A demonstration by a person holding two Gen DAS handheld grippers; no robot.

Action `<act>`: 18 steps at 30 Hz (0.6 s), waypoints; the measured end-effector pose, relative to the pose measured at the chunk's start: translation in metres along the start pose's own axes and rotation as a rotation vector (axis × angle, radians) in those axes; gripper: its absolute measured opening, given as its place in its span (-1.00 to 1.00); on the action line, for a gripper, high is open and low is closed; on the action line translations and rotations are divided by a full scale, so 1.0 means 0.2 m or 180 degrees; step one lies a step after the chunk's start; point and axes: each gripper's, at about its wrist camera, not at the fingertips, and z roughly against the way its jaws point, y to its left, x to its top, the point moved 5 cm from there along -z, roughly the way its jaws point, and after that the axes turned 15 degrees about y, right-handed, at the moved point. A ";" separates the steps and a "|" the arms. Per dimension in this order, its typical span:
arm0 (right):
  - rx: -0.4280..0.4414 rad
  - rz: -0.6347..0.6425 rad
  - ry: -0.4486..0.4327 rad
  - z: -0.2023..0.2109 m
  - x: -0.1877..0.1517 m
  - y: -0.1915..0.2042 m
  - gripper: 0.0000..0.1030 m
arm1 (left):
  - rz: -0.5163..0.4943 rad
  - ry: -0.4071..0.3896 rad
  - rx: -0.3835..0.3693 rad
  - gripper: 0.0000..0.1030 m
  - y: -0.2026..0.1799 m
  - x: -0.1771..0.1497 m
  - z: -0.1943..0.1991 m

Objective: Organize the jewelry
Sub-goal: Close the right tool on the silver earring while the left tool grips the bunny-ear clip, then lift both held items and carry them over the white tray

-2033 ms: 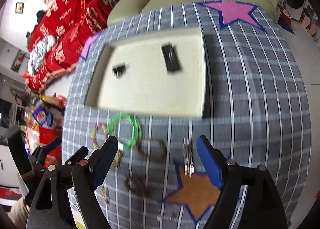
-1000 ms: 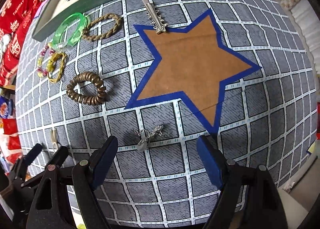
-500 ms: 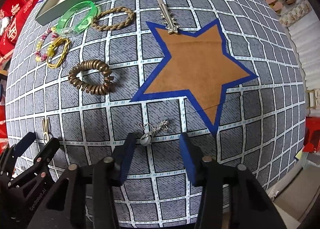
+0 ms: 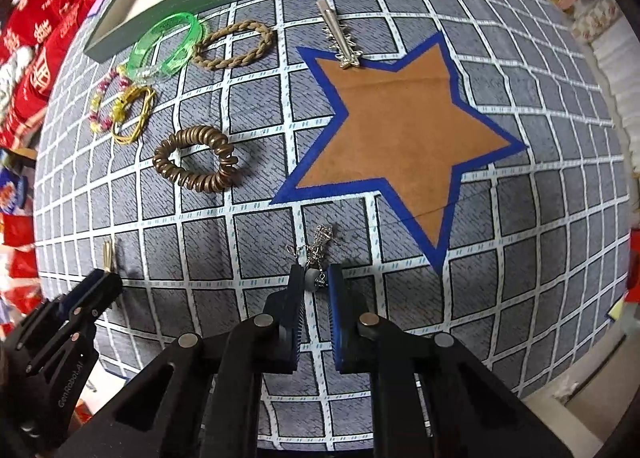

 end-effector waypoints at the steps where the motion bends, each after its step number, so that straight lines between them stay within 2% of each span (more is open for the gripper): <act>1: 0.0051 -0.0004 0.0002 0.01 0.00 -0.01 -0.76 | 0.0015 0.0001 -0.0020 -0.47 0.00 0.00 0.00; 10: 0.0367 0.0033 -0.0012 0.11 0.03 -0.09 -0.76 | 0.0006 -0.0060 -0.0094 -0.47 0.05 0.00 0.10; 18: 0.0498 0.0046 -0.0046 0.21 0.11 -0.14 -0.76 | -0.0013 -0.0201 -0.0103 -0.46 0.00 0.06 0.19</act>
